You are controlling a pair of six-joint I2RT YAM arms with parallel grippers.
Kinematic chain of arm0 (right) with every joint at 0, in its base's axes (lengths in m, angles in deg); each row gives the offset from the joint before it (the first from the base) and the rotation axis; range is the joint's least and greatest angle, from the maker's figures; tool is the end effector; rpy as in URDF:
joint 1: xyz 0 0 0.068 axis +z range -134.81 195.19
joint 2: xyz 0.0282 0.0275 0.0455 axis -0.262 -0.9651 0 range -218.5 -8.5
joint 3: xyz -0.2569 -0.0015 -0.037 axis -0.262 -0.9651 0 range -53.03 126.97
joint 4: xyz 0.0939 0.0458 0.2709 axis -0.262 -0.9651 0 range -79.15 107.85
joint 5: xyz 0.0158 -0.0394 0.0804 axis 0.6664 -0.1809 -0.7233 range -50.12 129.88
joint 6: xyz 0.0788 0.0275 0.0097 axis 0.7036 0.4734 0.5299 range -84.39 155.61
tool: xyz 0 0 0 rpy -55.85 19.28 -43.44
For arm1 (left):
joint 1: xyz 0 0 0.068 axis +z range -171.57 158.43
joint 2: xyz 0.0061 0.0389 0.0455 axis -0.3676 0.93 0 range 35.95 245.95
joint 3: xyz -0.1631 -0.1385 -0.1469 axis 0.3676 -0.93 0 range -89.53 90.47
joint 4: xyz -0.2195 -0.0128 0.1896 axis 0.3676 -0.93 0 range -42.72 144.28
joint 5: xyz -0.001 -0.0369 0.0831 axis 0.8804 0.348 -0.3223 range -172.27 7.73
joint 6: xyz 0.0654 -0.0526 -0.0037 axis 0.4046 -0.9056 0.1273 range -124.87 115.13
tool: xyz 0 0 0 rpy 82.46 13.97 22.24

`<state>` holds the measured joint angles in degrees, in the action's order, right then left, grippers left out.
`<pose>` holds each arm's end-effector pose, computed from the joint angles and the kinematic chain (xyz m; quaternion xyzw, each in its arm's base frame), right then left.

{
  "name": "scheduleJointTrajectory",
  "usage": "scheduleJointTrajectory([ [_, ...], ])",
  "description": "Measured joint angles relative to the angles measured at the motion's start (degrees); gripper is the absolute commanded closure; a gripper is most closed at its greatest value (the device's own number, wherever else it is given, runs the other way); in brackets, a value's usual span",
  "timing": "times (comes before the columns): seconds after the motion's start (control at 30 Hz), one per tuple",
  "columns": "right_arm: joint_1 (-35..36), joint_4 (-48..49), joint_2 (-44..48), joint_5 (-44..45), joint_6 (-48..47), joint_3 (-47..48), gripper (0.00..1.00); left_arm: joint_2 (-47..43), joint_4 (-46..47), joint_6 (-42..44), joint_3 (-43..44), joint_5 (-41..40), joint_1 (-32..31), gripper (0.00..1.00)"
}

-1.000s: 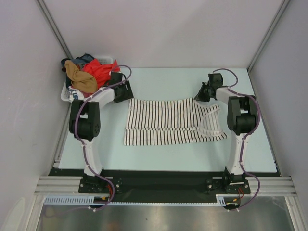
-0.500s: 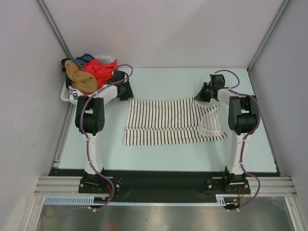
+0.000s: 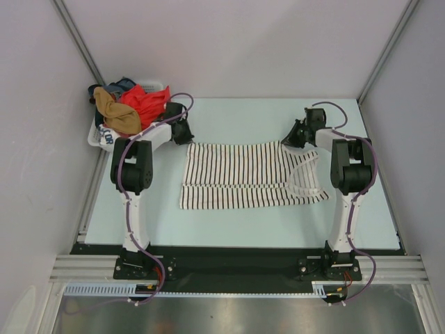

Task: Fold and stack the tank tops
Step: Fold the tank top

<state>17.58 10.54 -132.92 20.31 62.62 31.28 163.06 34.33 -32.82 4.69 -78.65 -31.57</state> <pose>0.5064 0.0459 0.0827 0.1354 0.9103 0.2440 0.3059 0.5153 -0.0957 0.0963 -0.1378 0.9374 -0.1318 0.2914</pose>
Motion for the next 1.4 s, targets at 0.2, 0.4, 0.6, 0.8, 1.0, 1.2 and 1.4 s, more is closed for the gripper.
scheduleJointTrajectory([
  [0.2, -0.2, 2.6, 0.7, -0.3, 0.5, -2.0, 1.00, -0.9, 0.5, 0.6, -1.0, -2.0, -0.1, 1.00],
  [0.4, -1.0, 5.7, 2.1, -1.3, 1.4, -5.2, 1.00, -3.7, 4.0, 1.7, -5.5, -1.3, -0.1, 1.00],
  [0.6, -1.4, 7.1, 4.3, -1.3, 1.4, -8.3, 1.00, -6.7, 7.2, 2.8, -8.3, 0.2, -0.1, 1.00],
  [0.8, -1.5, 8.0, 6.4, -1.9, 1.0, -9.5, 0.97, -8.0, 9.2, 3.7, -10.0, 1.2, -0.1, 1.00],
  [1.0, -0.4, 7.1, 7.1, -0.7, -1.1, -9.1, 0.63, -9.2, 10.4, 4.2, -11.8, 2.0, -0.1, 1.00],
  [1.2, 0.3, 3.4, 6.8, 1.2, -2.6, -5.5, 0.55, -9.2, 11.2, 4.5, -11.8, 3.6, -0.1, 1.00],
  [1.4, 1.0, 0.8, 4.4, 3.1, -3.5, -1.1, 0.54, -9.1, 11.8, 4.5, -11.8, 4.8, -0.1, 1.00],
])
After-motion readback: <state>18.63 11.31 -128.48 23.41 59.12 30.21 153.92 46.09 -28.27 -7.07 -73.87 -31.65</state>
